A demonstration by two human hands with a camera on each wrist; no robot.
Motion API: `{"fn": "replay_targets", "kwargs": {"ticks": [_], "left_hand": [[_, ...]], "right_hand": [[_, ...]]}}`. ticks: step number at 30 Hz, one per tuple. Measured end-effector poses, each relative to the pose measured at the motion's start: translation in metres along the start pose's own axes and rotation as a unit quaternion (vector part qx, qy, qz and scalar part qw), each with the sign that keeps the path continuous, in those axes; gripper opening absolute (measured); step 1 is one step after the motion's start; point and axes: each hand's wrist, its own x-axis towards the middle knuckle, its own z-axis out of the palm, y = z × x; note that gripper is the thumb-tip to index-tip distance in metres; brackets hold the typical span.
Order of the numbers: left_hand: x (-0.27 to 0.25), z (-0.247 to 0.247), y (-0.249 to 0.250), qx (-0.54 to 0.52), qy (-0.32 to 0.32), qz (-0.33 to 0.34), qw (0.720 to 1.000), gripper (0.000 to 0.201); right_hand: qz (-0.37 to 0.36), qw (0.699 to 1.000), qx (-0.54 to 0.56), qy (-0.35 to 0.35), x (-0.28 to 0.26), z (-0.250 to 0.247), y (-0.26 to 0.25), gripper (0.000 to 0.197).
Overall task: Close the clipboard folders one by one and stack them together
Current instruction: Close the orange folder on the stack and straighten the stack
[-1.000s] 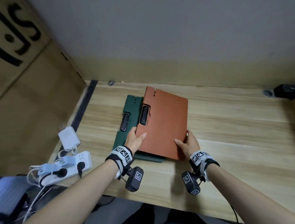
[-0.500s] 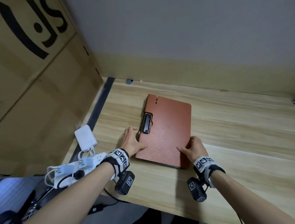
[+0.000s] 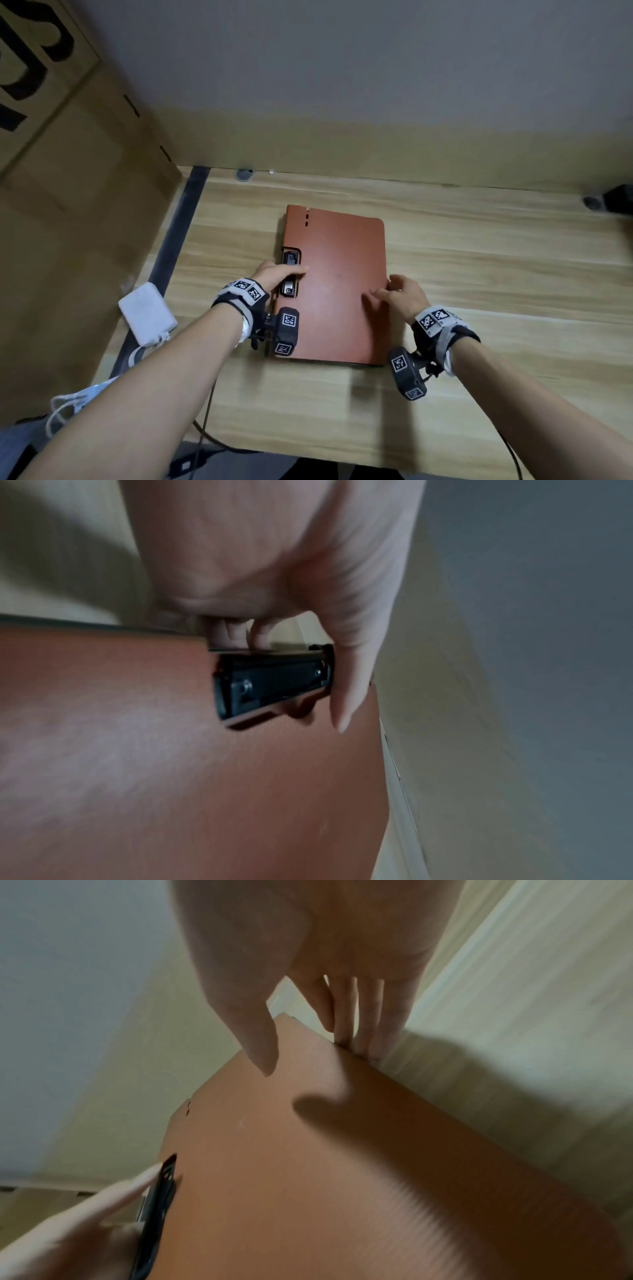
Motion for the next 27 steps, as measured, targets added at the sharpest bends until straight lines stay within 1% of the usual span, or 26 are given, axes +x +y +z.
{"fn": "replay_targets", "kwargs": {"ticks": [3, 4, 6, 7, 8, 9, 10, 11, 12, 14, 16, 19, 21, 23, 24, 25, 27], "left_hand": [[-0.003, 0.003, -0.001, -0.014, -0.022, -0.022, 0.999, 0.094], [-0.004, 0.006, -0.003, -0.015, -0.026, -0.027, 0.999, 0.094], [-0.010, 0.010, -0.005, -0.030, -0.035, -0.026, 0.999, 0.088], [-0.013, 0.012, -0.006, -0.045, -0.043, -0.022, 0.998, 0.085], [-0.016, 0.014, -0.007, -0.063, -0.045, -0.015, 0.997, 0.087], [-0.017, 0.016, -0.008, -0.080, -0.045, -0.006, 0.996, 0.091], [-0.024, 0.017, -0.007, -0.092, -0.040, 0.002, 0.995, 0.094], [-0.031, 0.019, -0.004, -0.102, -0.037, 0.019, 0.994, 0.093], [-0.037, 0.020, -0.001, -0.110, -0.036, 0.037, 0.993, 0.089], [-0.058, 0.023, 0.010, -0.115, -0.035, 0.078, 0.990, 0.079], [-0.073, 0.026, 0.023, -0.119, -0.021, 0.129, 0.984, 0.077], [-0.087, 0.031, 0.041, -0.130, -0.012, 0.189, 0.973, 0.075], [-0.096, 0.033, 0.051, -0.108, -0.008, 0.224, 0.969, 0.073], [-0.103, 0.035, 0.055, -0.071, 0.002, 0.258, 0.964, 0.065], [-0.106, 0.038, 0.054, -0.063, 0.005, 0.272, 0.960, 0.062], [-0.106, 0.040, 0.049, -0.055, 0.007, 0.285, 0.957, 0.060], [-0.108, 0.044, 0.040, -0.034, 0.011, 0.300, 0.953, 0.060]], "right_hand": [[0.034, 0.997, 0.060, -0.026, 0.005, -0.008, 0.011, 0.082], [0.042, 0.994, 0.092, -0.033, 0.007, -0.009, 0.015, 0.085], [0.043, 0.990, 0.123, -0.052, 0.003, -0.011, 0.020, 0.088], [0.039, 0.990, 0.123, -0.063, -0.002, -0.012, 0.022, 0.083], [0.034, 0.988, 0.129, -0.072, -0.006, -0.014, 0.025, 0.068], [0.033, 0.986, 0.147, -0.077, -0.013, -0.016, 0.025, 0.050], [0.034, 0.984, 0.163, -0.070, -0.017, -0.019, 0.027, 0.037], [0.024, 0.982, 0.178, -0.056, -0.022, -0.022, 0.027, 0.031], [0.003, 0.985, 0.169, -0.034, -0.026, -0.028, 0.025, 0.030], [-0.062, 0.988, 0.142, 0.007, -0.038, -0.042, 0.017, 0.030], [-0.118, 0.985, 0.116, 0.046, -0.051, -0.059, 0.004, 0.027], [-0.168, 0.974, 0.110, 0.106, -0.064, -0.085, -0.012, 0.021], [-0.190, 0.967, 0.105, 0.135, -0.069, -0.099, -0.020, 0.017], [-0.206, 0.962, 0.097, 0.148, -0.075, -0.109, -0.023, 0.015], [-0.212, 0.962, 0.090, 0.148, -0.078, -0.112, -0.021, 0.017], [-0.219, 0.961, 0.082, 0.144, -0.080, -0.112, -0.017, 0.019], [-0.220, 0.966, 0.057, 0.122, -0.083, -0.111, -0.007, 0.016]]}}
